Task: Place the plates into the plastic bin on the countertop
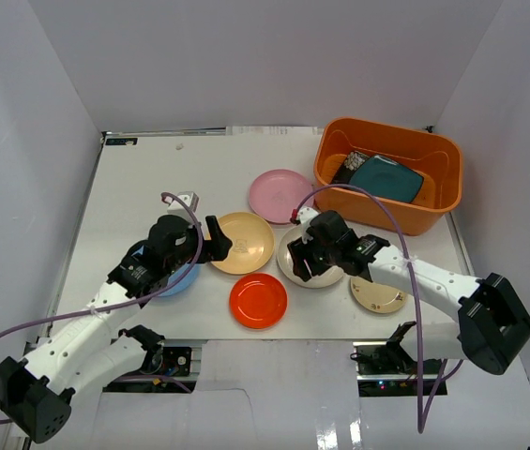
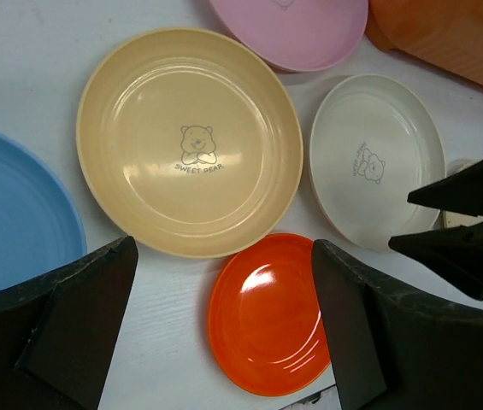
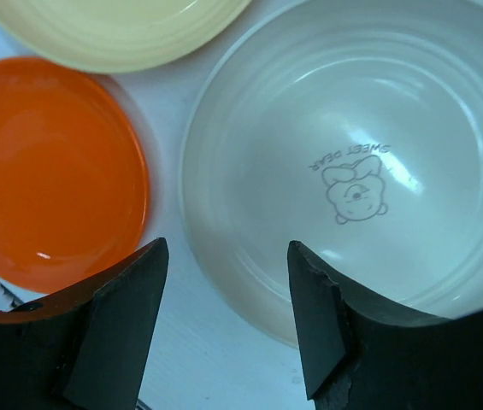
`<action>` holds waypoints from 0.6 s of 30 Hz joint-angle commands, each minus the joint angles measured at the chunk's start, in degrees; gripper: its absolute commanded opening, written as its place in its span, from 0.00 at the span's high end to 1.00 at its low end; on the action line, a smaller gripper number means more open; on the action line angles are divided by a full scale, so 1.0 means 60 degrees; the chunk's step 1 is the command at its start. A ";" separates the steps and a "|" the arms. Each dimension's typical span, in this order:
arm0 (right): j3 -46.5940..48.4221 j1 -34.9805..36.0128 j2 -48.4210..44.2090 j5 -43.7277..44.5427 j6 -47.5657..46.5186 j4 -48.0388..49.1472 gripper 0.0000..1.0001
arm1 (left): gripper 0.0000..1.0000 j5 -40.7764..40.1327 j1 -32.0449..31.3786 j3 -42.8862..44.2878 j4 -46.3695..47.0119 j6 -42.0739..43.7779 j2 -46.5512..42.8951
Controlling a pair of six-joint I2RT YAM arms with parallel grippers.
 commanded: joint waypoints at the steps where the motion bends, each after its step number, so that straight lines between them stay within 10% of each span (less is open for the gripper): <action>1: -0.0433 0.0118 -0.0095 -0.0829 -0.0201 0.0210 0.37 | 0.07 -0.0527 0.0031 0.0191 -0.0312 -0.0931 0.0183; 14: -0.0655 0.0645 0.1018 -0.0539 -0.0684 0.0724 0.48 | 0.07 -0.0746 0.0045 -0.0980 -0.0035 -0.3276 0.1413; 18: -0.0655 0.1084 0.1151 0.0017 -0.0626 0.0548 0.66 | 0.11 -0.0863 0.0001 -0.1010 0.0025 -0.3086 0.1575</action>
